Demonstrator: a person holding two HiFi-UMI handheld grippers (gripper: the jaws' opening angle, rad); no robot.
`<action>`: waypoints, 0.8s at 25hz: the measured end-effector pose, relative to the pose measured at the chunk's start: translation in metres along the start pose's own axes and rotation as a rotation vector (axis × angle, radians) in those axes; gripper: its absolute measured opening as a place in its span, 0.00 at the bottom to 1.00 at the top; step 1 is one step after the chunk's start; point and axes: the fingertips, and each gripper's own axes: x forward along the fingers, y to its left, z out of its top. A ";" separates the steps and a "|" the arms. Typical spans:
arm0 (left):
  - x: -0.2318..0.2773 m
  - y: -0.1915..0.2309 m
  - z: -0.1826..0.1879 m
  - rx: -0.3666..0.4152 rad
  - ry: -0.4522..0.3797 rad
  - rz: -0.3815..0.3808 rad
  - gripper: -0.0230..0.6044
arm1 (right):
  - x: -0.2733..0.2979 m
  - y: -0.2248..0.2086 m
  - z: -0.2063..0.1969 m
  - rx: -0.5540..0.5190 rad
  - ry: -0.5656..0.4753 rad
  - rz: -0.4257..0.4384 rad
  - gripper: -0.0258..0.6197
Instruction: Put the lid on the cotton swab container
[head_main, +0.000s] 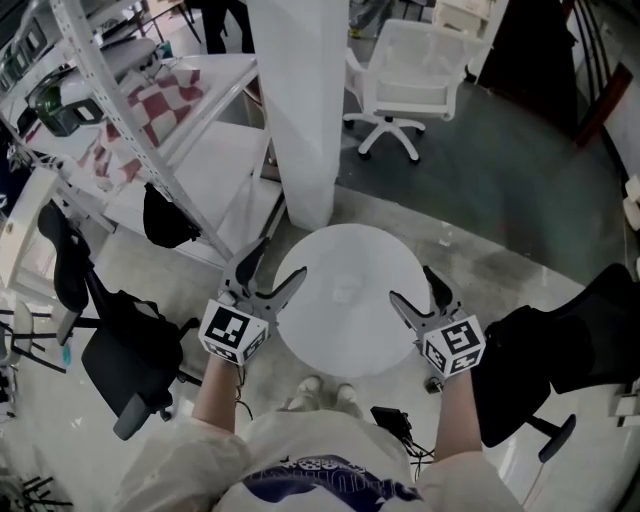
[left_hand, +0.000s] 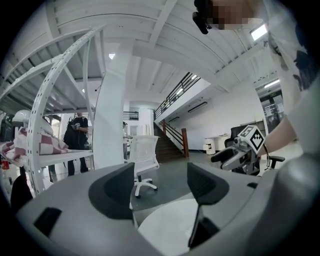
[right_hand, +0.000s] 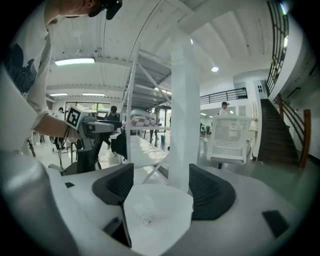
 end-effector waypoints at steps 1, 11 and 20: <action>0.001 -0.001 -0.003 -0.001 0.008 -0.005 0.54 | 0.005 0.002 -0.009 0.003 0.022 0.019 0.59; 0.019 -0.015 -0.034 -0.017 0.074 -0.077 0.55 | 0.057 0.037 -0.116 0.003 0.258 0.229 0.60; 0.038 -0.047 -0.077 0.024 0.145 -0.203 0.56 | 0.115 0.062 -0.231 0.008 0.458 0.358 0.62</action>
